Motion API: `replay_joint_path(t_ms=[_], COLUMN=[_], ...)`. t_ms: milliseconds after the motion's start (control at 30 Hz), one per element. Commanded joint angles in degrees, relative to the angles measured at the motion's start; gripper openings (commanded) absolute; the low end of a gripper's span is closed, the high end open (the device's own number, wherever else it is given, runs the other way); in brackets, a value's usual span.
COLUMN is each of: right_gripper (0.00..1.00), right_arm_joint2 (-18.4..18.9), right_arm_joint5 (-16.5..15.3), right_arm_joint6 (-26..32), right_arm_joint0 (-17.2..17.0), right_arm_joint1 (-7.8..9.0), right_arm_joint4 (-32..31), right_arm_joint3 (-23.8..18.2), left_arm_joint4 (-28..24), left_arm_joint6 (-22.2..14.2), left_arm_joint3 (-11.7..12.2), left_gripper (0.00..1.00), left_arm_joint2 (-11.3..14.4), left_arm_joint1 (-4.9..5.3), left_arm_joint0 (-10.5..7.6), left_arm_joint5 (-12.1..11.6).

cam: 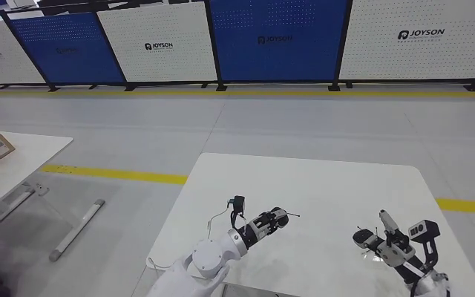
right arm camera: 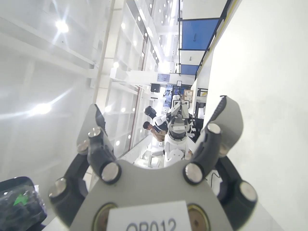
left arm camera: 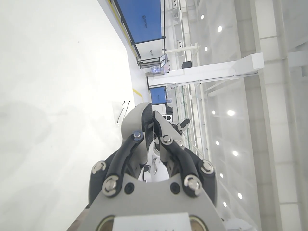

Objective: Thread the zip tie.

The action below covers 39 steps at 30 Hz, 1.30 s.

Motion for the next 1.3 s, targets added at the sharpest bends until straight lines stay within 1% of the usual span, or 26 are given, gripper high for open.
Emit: replay_joint_path(t_ms=[0,167,233,300,400,433,500,533,567,600,633,667,700,733,767,800,1267], right_gripper=[1.0,1.0,1.0,1.0,1.0,1.0,1.0,1.0,1.0,1.0,1.0,1.0,1.0,1.0,1.0,1.0,1.0], right_arm_joint2=[-0.1,-0.1,-0.1,-0.1,-0.1,-0.1,-0.1,-0.1,-0.1,-0.1,-0.1,-0.1,-0.1,-0.1,-0.1,-0.1,-0.1], right_arm_joint5=[-0.1,-0.1,-0.1,-0.1,-0.1,-0.1,-0.1,-0.1,-0.1,-0.1,-0.1,-0.1,-0.1,-0.1,-0.1,-0.1,-0.1], right_arm_joint6=[-0.2,-0.2,-0.2,-0.2,-0.2,-0.2,-0.2,-0.2,-0.2,-0.2,-0.2,-0.2,-0.2,-0.2,-0.2,-0.2,-0.2], right_arm_joint0=[0.0,0.0,0.0,0.0,0.0,0.0,0.0,0.0,0.0,0.0,0.0,0.0,0.0,0.0,0.0,0.0,0.0], right_arm_joint1=[-0.02,-0.02,-0.02,-0.02,-0.02,-0.02,-0.02,-0.02,-0.02,-0.02,-0.02,-0.02,-0.02,-0.02,-0.02,-0.02,-0.02], right_arm_joint4=[-0.1,-0.1,-0.1,-0.1,-0.1,-0.1,-0.1,-0.1,-0.1,-0.1,-0.1,-0.1,-0.1,-0.1,-0.1,-0.1,-0.1], right_arm_joint3=[0.0,0.0,0.0,0.0,0.0,0.0,0.0,0.0,0.0,0.0,0.0,0.0,0.0,0.0,0.0,0.0,0.0], left_arm_joint4=[0.0,-0.3,-1.3,-2.0,-3.4,-4.5,-5.5,-7.1,-7.3,-6.6,-5.4,-4.7,-4.7,-4.7,-4.7,-4.7,-4.7], left_arm_joint6=[0.0,0.4,1.0,0.7,-0.1,-0.6,-0.6,-1.5,-1.9,-0.9,0.1,0.2,0.2,0.2,0.2,0.2,0.2], left_arm_joint3=[0.0,-0.1,-0.9,-2.3,-6.3,-8.3,-11.3,-13.6,-14.9,-15.9,-17.0,-17.3,-17.3,-17.3,-17.3,-17.3,-17.3], left_gripper=[0.0,0.0,0.0,0.0,0.0,0.0,0.0,0.0,0.0,0.0,0.09,0.24,0.29,0.25,0.03,0.0,0.0], left_arm_joint2=[0.0,0.1,-0.2,-0.8,-2.8,-4.0,-5.8,-6.8,-7.8,-8.9,-9.5,-9.6,-9.6,-9.6,-9.6,-9.6,-9.6], left_arm_joint1=[0.0,-0.06,-0.12,-0.03,0.31,0.48,0.74,0.9,1.08,1.22,1.33,1.38,1.38,1.38,1.38,1.38,1.38], left_arm_joint0=[0.0,-0.07,0.09,0.63,2.18,2.96,4.3,5.4,6.13,6.9,7.6,7.74,7.74,7.74,7.74,7.74,7.74], left_arm_joint5=[0.0,0.0,-0.7,-2.0,-4.4,-5.2,-6.4,-7.1,-7.2,-7.1,-6.3,-6.0,-6.0,-6.0,-6.0,-6.0,-6.0])
